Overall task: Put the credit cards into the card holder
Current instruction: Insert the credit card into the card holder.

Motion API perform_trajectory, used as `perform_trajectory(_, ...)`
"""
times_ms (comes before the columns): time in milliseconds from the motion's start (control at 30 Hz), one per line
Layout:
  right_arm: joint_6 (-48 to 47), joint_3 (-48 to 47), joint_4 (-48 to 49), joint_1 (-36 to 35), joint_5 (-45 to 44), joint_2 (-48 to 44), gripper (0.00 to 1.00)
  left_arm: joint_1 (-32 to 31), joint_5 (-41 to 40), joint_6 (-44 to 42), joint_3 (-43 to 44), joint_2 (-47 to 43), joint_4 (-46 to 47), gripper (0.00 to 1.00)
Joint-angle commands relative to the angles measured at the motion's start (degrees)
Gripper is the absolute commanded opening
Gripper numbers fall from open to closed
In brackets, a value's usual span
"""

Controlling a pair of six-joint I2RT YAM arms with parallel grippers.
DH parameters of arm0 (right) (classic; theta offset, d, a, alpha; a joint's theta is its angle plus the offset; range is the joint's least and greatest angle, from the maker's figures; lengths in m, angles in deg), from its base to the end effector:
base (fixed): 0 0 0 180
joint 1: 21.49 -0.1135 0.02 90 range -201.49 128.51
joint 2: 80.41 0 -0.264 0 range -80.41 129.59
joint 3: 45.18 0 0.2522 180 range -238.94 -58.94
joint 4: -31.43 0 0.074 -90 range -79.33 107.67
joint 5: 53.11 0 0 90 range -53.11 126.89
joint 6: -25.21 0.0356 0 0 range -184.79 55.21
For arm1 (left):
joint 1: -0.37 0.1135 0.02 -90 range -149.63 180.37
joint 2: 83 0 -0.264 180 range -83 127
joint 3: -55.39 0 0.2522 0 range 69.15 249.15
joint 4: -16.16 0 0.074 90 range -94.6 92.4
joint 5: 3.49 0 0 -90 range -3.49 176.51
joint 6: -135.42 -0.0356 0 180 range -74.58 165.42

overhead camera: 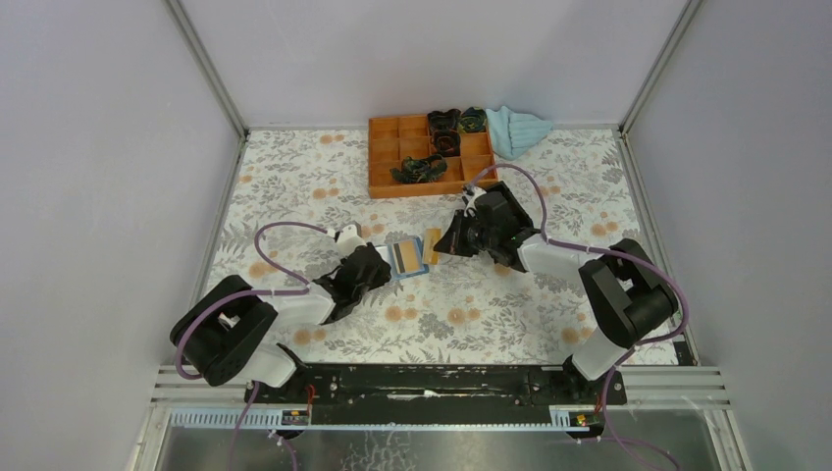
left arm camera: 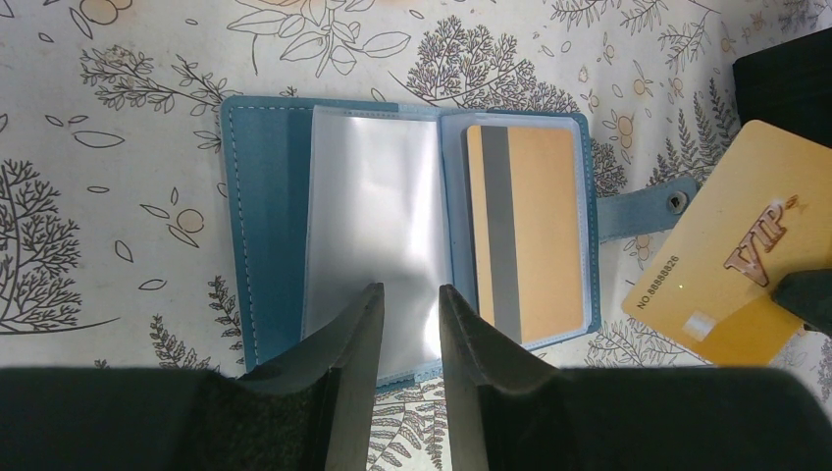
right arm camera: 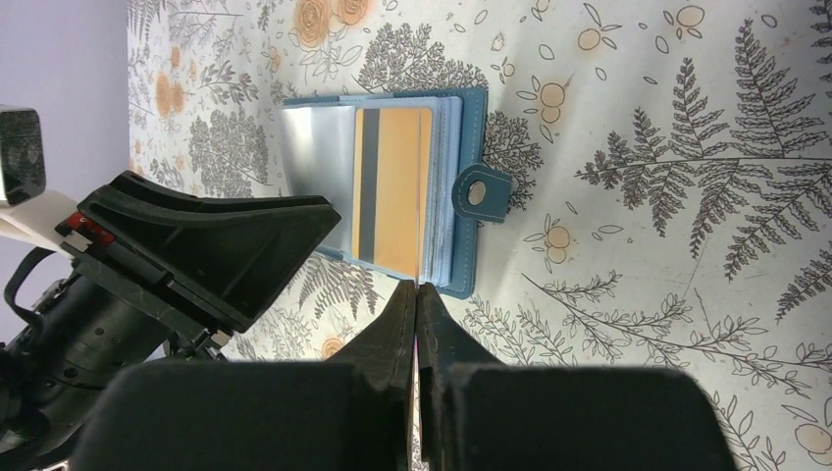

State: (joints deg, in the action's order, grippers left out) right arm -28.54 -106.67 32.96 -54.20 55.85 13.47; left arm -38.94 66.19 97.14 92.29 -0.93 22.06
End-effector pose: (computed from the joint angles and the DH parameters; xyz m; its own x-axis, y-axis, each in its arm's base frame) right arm 0.2826 0.1952 0.1866 -0.7890 0.1579 -0.5937 -0.3462 0.6841 0.6420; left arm 0.1970 -0.1453 0.1281 -0.6065 -0.4548 -0.6522 -0.1453 0.8698 -0.4715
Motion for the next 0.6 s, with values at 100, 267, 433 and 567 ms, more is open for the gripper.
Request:
perform_trajectory(100,-0.43,-1.17,2.25,-1.04,-0.16,1.11,0.0,-0.94,1.7,0.13,-0.56,2.32,-5.94,0.35)
perform_trajectory(267,-0.23,-0.9,2.71,-1.14,0.13,1.11,0.0,-0.94,1.64,0.19,-0.6,2.44,-5.94,0.35)
perform_trajectory(433,-0.18,-1.05,2.84,-1.22,0.11,2.73,0.0,-1.04,1.64,0.16,-0.6,2.53,-5.86,0.35)
perform_trajectory(567,-0.13,-0.78,3.18,-1.32,-0.05,3.05,0.0,-1.13,1.55,0.22,-0.66,2.32,-5.81,0.35)
